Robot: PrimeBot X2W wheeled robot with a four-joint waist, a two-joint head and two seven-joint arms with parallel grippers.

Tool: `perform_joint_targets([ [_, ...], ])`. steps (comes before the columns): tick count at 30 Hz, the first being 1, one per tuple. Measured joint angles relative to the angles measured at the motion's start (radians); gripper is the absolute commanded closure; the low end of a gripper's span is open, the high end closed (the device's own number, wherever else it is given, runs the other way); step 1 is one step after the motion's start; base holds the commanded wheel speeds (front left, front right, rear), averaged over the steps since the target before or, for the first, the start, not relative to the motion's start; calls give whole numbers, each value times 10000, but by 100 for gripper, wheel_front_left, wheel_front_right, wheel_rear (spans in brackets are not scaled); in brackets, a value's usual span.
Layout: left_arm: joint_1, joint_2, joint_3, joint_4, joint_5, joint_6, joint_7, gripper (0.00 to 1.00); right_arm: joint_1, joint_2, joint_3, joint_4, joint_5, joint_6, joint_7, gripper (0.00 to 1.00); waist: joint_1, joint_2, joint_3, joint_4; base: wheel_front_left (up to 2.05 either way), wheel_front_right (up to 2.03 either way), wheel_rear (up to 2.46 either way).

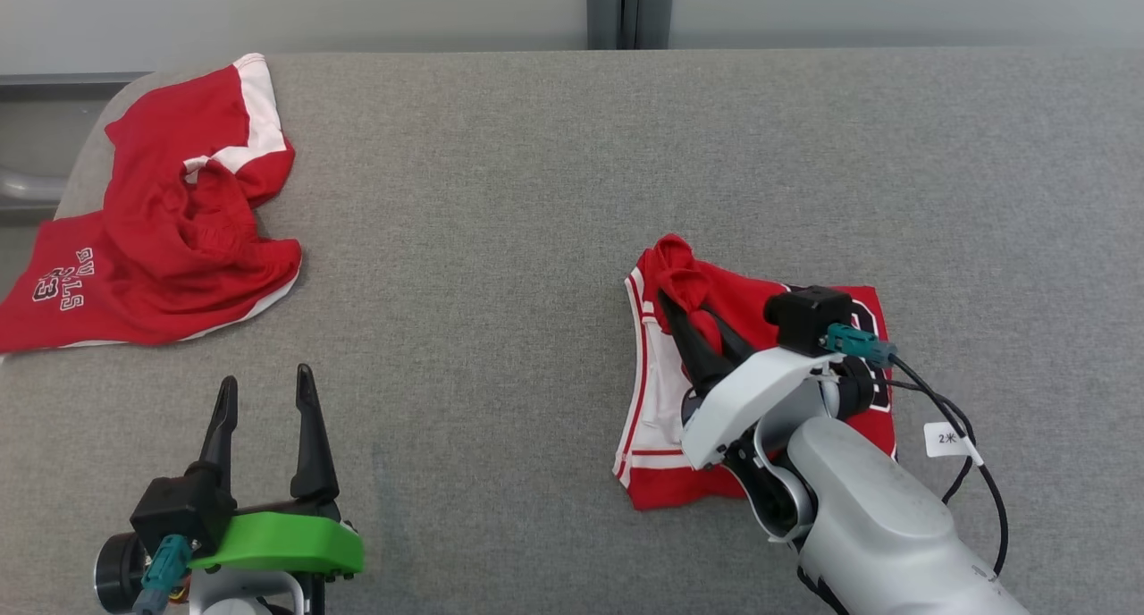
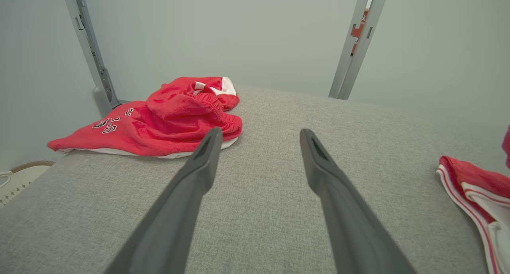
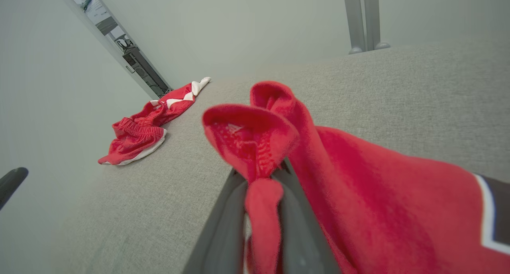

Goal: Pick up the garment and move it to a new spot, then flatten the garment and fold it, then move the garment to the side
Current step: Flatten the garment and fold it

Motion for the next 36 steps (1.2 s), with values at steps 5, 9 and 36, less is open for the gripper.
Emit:
perform_joint_targets([
  [5, -25, 0, 19, 15, -33, 71, 0, 0, -87, 0, 128, 362, 130, 0, -117, 0, 0, 0, -17, -46, 0, 0, 0],
  [9, -16, 0, 61, 13, -33, 71, 0, 0, -248, -2, -430, 259, -295, 0, -155, 0, 0, 0, -103, -226, 0, 0, 0],
  [36, 304, -4, 610, -56, 449, -111, 0, 0, 3777, -1797, -4272, -4230, -2828, 0, -173, 0, 0, 0, -870, -1449, 0, 0, 0],
])
